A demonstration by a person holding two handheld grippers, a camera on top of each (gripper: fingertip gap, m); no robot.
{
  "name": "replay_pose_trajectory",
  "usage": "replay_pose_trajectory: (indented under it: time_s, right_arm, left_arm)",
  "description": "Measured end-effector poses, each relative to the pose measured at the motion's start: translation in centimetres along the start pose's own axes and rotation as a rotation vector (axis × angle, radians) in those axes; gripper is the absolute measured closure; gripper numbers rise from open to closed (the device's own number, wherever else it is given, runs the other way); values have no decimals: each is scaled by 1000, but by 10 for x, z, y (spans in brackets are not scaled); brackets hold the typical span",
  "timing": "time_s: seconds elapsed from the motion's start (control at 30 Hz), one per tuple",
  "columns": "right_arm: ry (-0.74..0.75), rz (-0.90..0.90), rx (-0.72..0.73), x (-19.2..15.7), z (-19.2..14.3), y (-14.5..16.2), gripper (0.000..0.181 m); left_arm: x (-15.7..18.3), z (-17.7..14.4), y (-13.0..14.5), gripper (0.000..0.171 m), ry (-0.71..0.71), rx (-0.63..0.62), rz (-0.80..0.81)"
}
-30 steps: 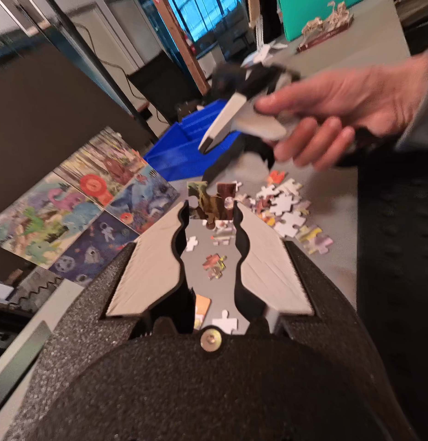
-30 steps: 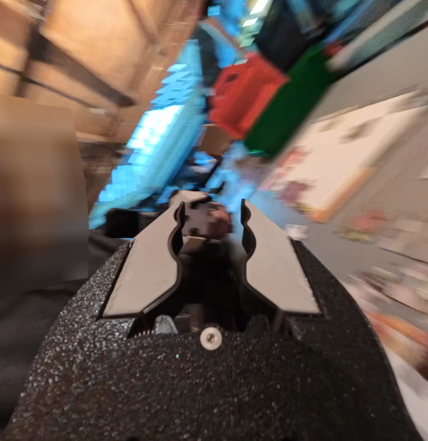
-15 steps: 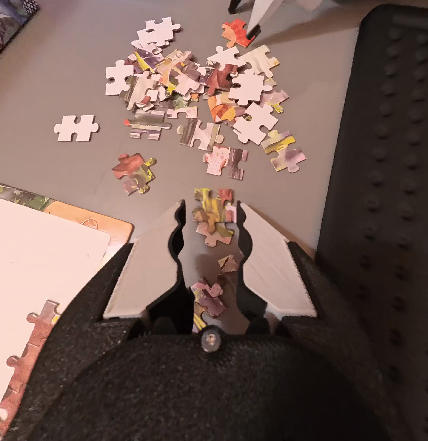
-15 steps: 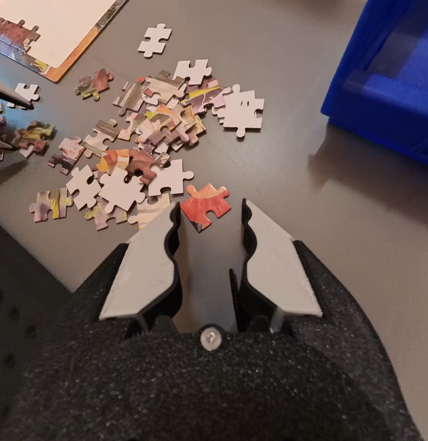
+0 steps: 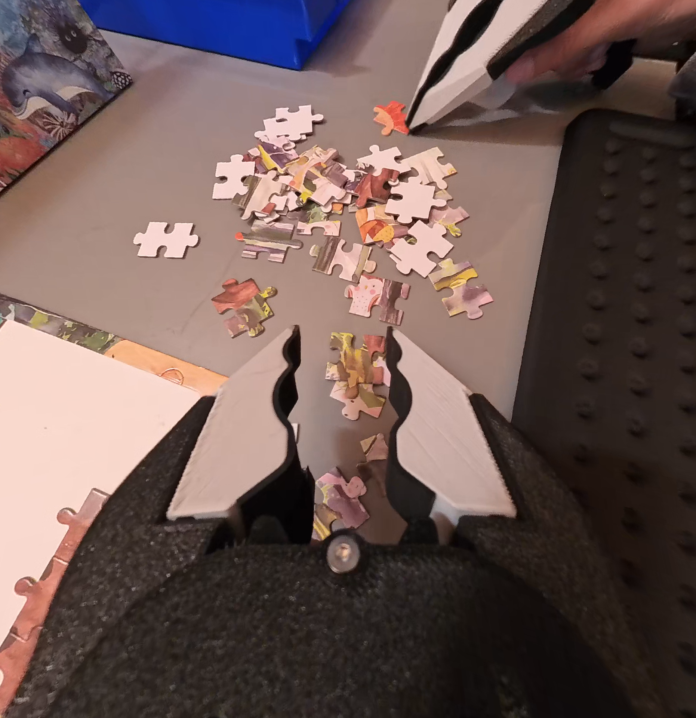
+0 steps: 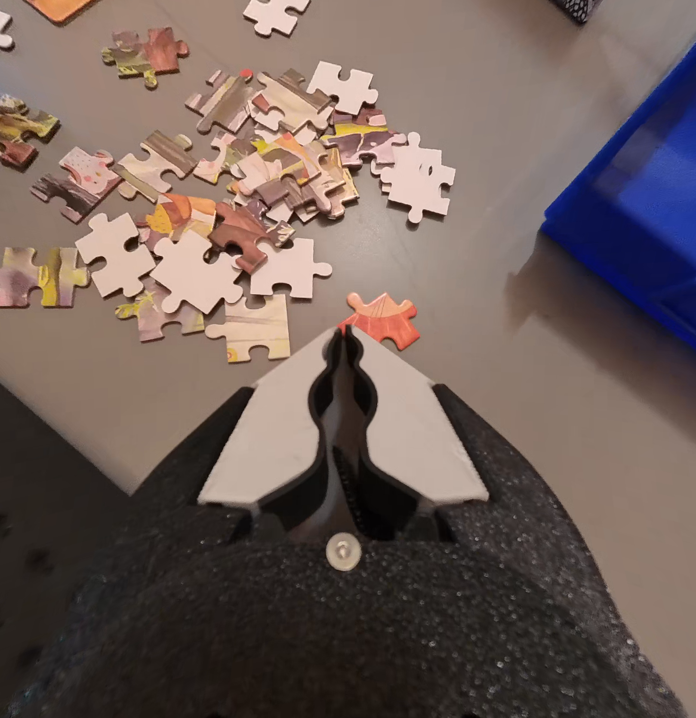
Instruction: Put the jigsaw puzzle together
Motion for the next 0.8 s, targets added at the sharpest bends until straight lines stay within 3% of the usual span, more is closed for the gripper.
replay_pose_trajectory:
  time_s: [0.1, 0.23, 0.33, 0.47, 0.8]
  right_arm:
    - [30, 29, -1, 7, -7, 1, 169]
    - [-6, 152, 12, 20, -5, -5, 132]
    - [-10, 148, -22, 17, 6, -5, 126]
    - [9, 156, -27, 21, 6, -2, 124]
    - [-24, 162, 34, 30, 2, 5, 145]
  left_arm:
    - [-2, -1, -1, 128, -1, 7, -11]
    - [-1, -1, -1, 128, 6, 6, -10]
    - [2, 1, 0, 128, 6, 0, 2]
    - [1, 1, 1, 128, 1, -7, 5]
    - [2, 1, 1, 128, -1, -8, 13]
Point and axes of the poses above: each gripper's, where its closed fingertips meet, z out along the fingers, y out of its underside, x = y × z across the jaws, the point moved 3 cm from there along -z, back along the fingers, and after that the axes turned 13 degrees about -x, right-handed, at the moved point
